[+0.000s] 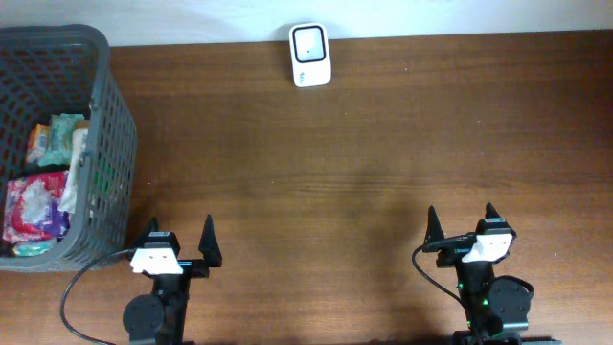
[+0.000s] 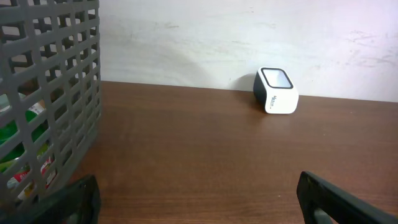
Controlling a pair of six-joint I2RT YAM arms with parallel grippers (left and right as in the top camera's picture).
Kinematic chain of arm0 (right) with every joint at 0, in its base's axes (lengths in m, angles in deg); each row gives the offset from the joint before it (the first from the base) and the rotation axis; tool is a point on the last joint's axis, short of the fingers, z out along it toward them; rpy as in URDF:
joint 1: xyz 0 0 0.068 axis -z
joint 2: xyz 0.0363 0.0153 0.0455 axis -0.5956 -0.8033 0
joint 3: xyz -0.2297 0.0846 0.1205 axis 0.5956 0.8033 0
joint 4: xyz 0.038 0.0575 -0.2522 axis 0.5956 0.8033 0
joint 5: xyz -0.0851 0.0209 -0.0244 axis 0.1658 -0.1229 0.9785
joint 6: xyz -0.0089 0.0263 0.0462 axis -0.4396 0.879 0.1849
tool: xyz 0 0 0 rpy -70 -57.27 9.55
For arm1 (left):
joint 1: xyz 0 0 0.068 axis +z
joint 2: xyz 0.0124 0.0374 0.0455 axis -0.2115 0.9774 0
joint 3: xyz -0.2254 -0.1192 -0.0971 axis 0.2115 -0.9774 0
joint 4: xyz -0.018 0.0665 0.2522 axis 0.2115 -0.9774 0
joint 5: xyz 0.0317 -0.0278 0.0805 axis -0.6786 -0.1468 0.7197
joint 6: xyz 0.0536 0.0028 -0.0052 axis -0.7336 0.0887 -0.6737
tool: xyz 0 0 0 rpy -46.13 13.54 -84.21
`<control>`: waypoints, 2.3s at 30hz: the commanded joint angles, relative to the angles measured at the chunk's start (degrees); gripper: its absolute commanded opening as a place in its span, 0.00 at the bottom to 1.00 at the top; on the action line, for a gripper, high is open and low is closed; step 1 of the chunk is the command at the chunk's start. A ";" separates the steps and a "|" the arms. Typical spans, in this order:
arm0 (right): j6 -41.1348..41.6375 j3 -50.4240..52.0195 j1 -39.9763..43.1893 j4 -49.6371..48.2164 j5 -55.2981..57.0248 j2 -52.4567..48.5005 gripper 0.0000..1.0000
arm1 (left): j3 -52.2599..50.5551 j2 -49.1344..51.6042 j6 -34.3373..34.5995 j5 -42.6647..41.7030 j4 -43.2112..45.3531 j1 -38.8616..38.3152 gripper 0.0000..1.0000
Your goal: Scan the item barcode
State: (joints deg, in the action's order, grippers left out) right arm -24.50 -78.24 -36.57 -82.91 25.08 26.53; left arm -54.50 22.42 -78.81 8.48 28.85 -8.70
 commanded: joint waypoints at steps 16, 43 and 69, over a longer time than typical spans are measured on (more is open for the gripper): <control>0.04 0.46 -0.52 0.15 0.50 0.09 0.99 | -0.46 -0.44 0.11 0.44 -0.04 -0.02 0.99; 0.04 0.46 -0.52 0.15 0.50 0.09 0.98 | -0.44 -0.44 1.20 -6.58 11.30 -0.02 0.99; 0.04 0.46 -0.52 0.15 0.50 0.09 0.99 | 118.01 88.26 1.29 -0.66 -50.36 13.14 0.99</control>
State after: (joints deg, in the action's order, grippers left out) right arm -24.45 -78.24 -36.61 -82.89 25.05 26.18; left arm 49.45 100.10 -78.95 1.31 -13.62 -2.34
